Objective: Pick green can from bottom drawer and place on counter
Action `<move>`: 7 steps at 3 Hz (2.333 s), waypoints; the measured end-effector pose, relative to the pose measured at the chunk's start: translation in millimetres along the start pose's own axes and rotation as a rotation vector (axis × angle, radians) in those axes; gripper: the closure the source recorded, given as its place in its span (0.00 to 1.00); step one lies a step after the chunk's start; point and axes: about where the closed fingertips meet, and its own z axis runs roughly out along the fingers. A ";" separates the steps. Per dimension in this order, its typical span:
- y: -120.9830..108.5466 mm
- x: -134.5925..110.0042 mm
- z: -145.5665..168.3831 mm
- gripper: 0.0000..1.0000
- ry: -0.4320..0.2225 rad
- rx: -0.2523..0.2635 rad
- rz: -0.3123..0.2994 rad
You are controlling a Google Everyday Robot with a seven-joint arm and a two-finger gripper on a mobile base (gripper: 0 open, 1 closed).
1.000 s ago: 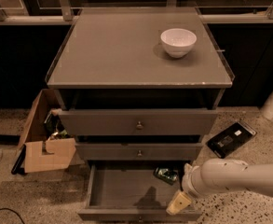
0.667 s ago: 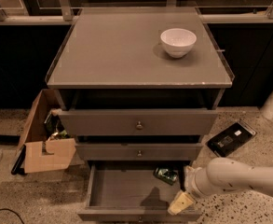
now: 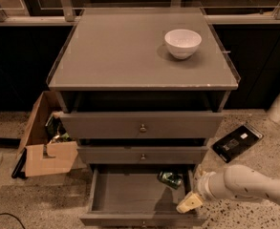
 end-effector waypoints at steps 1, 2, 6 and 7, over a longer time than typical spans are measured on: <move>0.1 -0.1 0.2 0.00 0.000 0.000 0.000; 3.9 -3.6 11.1 0.00 -0.022 -0.013 0.000; -19.5 -5.7 67.7 0.00 -0.014 0.048 0.005; -23.8 2.3 80.8 0.00 -0.035 0.039 0.005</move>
Offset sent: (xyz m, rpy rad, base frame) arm 0.0064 0.0201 -0.0154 0.0550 -0.0150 0.0102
